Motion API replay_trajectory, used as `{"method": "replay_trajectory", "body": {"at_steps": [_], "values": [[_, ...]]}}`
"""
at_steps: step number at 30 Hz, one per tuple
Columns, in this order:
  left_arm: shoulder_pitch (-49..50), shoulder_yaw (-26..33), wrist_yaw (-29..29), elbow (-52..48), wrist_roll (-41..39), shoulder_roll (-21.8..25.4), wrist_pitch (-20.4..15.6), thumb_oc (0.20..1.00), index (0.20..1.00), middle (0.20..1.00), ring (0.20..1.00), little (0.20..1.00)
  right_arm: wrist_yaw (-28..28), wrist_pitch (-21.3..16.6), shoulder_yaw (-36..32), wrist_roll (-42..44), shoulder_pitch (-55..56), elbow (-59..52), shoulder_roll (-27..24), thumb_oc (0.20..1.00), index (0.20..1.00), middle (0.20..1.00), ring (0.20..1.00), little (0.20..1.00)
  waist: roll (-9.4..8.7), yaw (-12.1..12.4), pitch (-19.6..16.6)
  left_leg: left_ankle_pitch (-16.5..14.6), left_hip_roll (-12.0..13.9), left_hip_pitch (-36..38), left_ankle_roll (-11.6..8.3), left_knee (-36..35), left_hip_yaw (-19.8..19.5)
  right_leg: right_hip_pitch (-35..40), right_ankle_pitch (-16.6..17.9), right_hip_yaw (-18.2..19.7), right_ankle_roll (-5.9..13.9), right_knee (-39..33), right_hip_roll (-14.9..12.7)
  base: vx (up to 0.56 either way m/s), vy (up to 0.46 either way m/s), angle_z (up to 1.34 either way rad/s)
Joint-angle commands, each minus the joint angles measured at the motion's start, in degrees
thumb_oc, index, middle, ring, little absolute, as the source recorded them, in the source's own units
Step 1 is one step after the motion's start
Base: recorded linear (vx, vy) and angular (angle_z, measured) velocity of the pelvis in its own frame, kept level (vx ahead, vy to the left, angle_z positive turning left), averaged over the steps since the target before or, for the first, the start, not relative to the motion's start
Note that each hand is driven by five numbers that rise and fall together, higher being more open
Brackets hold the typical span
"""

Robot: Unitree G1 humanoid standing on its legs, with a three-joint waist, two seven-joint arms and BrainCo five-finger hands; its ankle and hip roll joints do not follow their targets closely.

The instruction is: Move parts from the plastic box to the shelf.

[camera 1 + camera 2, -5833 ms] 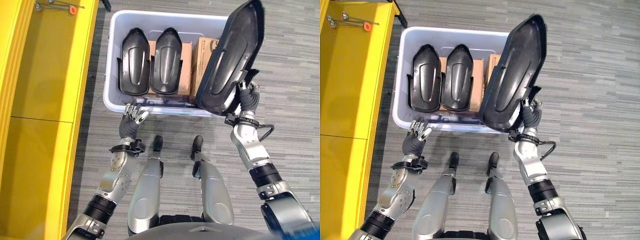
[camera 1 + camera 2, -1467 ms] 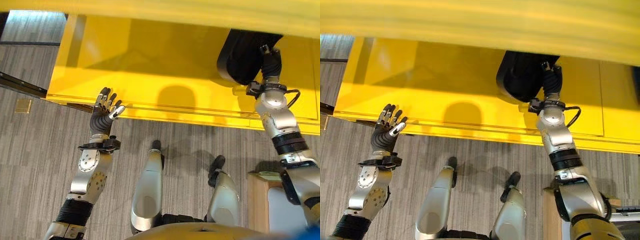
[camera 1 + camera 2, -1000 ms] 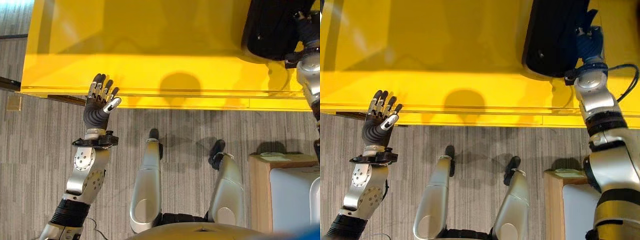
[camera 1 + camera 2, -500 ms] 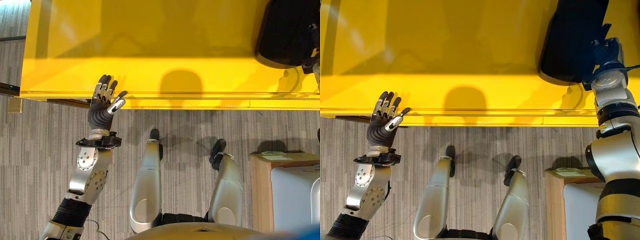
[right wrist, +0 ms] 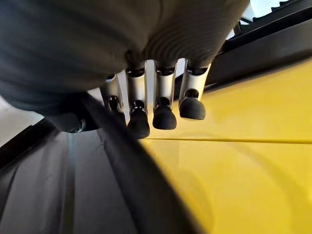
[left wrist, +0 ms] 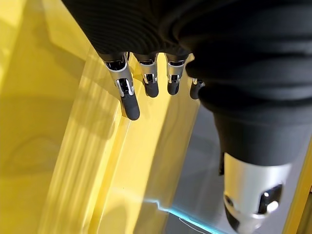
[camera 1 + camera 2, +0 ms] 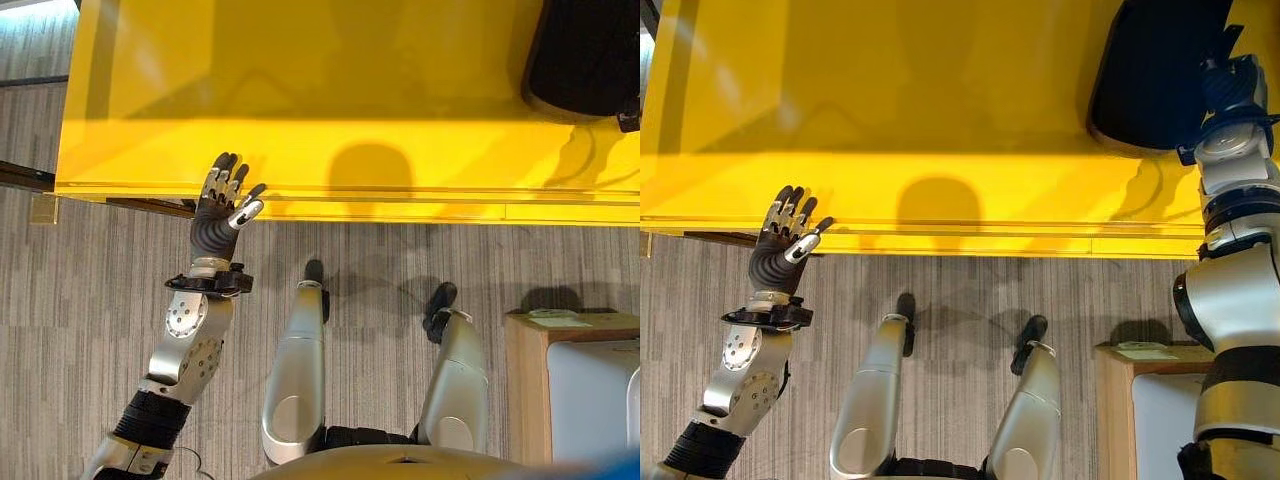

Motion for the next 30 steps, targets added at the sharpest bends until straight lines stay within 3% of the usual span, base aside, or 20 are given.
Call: {"method": "replay_trajectory", "body": {"at_steps": [1, 22, 26, 30], "values": [[2.1, -3.6, -1.5, 0.5, -0.1, 0.2, 1.4, 1.000, 1.000, 1.000, 1.000, 1.000, -2.5, -1.8, 1.9, -0.4, -7.4, 0.1, 0.2, 0.200, 0.200, 0.200, 0.200, 0.200, 0.66, -0.3, -0.9, 1.7, 3.2, -0.9, -1.57, -1.7, -2.0, 1.8, -7.6, -1.1, -1.69, 7.5, 1.7, 0.01, -0.007, 0.04], [1.9, -3.6, -1.3, 0.9, -0.3, 0.5, 1.2, 1.000, 1.000, 1.000, 1.000, 1.000, -1.8, -1.5, 4.6, -2.4, -8.5, 0.5, 2.0, 0.200, 0.200, 0.200, 0.200, 0.200, 0.82, -0.1, -0.3, 1.7, 3.4, -1.6, -1.63, -1.1, -2.1, 0.8, -8.0, -0.8, -2.04, 8.4, 2.1, 0.00, 0.000, 0.00], [2.2, -3.8, -1.4, 0.6, -0.1, 1.0, 1.2, 1.000, 1.000, 1.000, 1.000, 1.000, -2.5, -0.5, 7.2, -8.5, -9.4, 2.0, 1.6, 0.200, 0.200, 0.200, 0.200, 0.200, 1.11, 0.0, 0.0, 2.0, 3.4, -1.8, -1.74, -1.3, -2.3, 0.7, -7.9, -1.0, -2.00, 8.4, 2.1, 0.00, 0.000, 0.00], [2.3, -3.5, -1.1, 0.8, 0.1, 1.1, 1.0, 1.000, 1.000, 1.000, 1.000, 1.000, -2.6, -0.3, 7.5, -9.2, -10.0, 2.1, 0.7, 0.200, 0.200, 0.200, 0.200, 0.200, 1.20, 0.2, -0.1, 2.0, 3.2, -2.1, -1.64, -1.1, -2.5, 0.6, -8.1, -1.2, -1.99, 8.7, 2.0, 0.00, 0.000, 0.00]]}}
